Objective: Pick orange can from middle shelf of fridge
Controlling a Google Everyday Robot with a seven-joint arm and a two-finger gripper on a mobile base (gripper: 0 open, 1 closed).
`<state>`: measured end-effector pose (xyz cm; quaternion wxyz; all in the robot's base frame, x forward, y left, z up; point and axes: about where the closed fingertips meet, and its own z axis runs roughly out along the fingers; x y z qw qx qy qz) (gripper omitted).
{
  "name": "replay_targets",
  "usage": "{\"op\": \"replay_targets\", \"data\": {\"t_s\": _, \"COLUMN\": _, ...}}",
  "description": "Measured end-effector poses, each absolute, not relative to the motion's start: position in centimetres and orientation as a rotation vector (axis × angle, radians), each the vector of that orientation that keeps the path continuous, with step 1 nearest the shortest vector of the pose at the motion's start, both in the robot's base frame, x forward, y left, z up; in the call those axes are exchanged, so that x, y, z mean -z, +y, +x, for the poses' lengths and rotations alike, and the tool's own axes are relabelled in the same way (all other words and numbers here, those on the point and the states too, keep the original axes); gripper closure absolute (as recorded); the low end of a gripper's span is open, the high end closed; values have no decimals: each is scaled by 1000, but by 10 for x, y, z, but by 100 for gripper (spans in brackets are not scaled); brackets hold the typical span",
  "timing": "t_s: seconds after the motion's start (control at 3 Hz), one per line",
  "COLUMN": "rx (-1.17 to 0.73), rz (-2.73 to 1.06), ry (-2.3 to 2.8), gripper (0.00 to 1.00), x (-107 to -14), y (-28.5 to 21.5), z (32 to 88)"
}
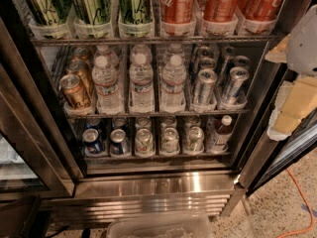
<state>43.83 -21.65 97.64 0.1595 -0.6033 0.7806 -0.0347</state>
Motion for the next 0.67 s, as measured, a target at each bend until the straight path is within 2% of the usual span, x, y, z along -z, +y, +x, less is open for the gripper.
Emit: {"op": "replay_targets", "data": {"t_s": 0.67, "rx": 100, "rz": -1755, "ry": 2203, "gripper": 0, "x": -975, "y": -210, "z": 438}}
